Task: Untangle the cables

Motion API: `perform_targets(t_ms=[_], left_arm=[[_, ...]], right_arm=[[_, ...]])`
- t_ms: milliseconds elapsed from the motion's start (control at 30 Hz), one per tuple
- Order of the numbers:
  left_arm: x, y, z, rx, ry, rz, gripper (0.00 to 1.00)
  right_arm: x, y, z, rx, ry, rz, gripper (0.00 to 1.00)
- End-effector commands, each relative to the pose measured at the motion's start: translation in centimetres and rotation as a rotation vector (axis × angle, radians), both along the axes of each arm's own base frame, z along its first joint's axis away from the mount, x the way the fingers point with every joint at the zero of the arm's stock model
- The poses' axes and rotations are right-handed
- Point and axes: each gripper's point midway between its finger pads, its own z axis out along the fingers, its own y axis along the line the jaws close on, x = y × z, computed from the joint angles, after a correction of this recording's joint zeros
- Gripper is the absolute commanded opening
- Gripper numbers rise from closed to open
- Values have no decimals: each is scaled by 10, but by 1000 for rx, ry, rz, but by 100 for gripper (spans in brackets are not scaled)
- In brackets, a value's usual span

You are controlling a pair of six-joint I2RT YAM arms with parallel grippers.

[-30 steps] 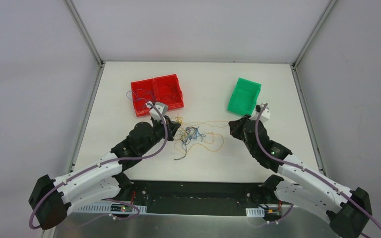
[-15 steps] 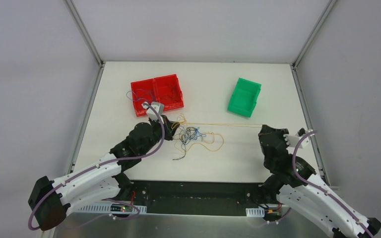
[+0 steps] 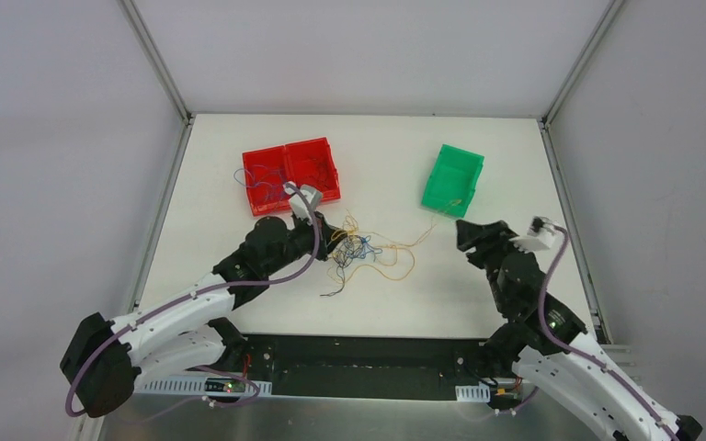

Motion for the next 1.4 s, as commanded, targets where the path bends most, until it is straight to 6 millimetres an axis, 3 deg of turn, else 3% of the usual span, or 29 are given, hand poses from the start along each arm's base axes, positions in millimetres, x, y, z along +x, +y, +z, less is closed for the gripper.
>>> perform_targets(t_ms=[0, 200, 500, 767, 1033, 1367], left_arm=[[-40, -54, 31, -44, -88, -420, 0], [-64, -73, 38, -73, -106, -612, 0], [-96, -77, 54, -120, -190, -774, 0], [-101, -69, 64, -151, -261, -754, 0], [-92, -64, 63, -147, -273, -682, 0], [-80, -55, 62, -133, -291, -585, 0]], right_arm=[[-8, 94, 32, -214, -202, 547, 58], [-33, 147, 33, -208, -260, 865, 57], [-54, 198, 14, -196, -143, 1183, 51], [-75, 212, 15, -159, -166, 1337, 46], [-102, 223, 26, -87, -225, 1497, 29], [-120, 227, 32, -60, -266, 1590, 27]])
